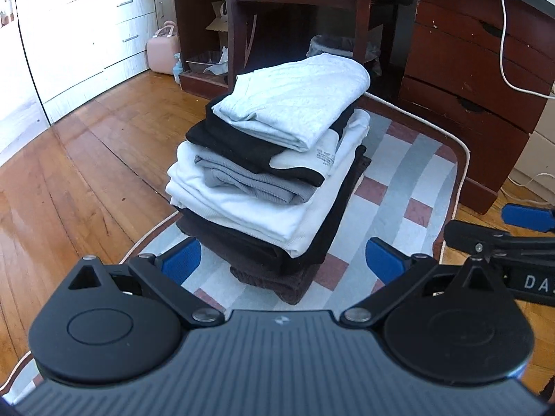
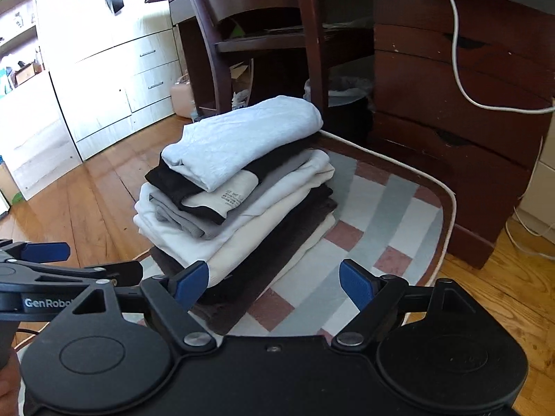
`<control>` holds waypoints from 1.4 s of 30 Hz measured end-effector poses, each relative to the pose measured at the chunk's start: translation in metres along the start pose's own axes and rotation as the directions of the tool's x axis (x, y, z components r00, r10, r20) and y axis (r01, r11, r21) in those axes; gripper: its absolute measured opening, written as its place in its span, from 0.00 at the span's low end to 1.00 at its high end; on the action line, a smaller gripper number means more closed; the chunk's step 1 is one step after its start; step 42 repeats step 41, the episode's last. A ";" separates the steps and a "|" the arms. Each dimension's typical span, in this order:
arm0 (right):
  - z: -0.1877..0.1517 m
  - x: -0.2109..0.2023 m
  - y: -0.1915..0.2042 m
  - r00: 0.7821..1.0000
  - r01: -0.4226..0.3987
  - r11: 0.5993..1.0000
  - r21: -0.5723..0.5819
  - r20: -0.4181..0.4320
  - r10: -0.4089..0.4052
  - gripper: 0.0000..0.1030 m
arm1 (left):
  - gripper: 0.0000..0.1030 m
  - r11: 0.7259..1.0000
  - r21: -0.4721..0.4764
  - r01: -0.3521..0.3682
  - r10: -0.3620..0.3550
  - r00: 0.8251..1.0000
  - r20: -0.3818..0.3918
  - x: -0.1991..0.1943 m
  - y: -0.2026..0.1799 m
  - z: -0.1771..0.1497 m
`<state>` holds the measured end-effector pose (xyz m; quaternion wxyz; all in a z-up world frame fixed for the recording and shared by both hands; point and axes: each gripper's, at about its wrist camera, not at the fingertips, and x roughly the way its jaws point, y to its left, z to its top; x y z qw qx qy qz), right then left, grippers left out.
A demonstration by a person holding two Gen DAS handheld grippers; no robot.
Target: Fold clothes
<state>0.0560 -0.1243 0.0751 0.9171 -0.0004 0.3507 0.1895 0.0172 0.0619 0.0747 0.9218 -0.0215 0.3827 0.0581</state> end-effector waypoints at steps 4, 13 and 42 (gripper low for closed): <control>-0.001 -0.003 -0.005 1.000 0.011 1.000 0.006 -0.009 -0.010 0.84 | 1.00 0.999 0.028 -0.036 0.036 0.999 -0.002 -0.004 -0.011 -0.002; -0.006 -0.003 -0.011 0.999 0.035 0.999 0.004 -0.023 -0.035 0.84 | 1.00 0.999 0.022 -0.040 0.040 0.999 -0.029 0.001 -0.018 -0.004; -0.011 0.002 -0.017 0.996 0.079 0.997 0.007 -0.039 -0.079 0.84 | 1.00 0.988 0.101 -0.118 0.116 0.993 0.028 -0.002 -0.035 -0.012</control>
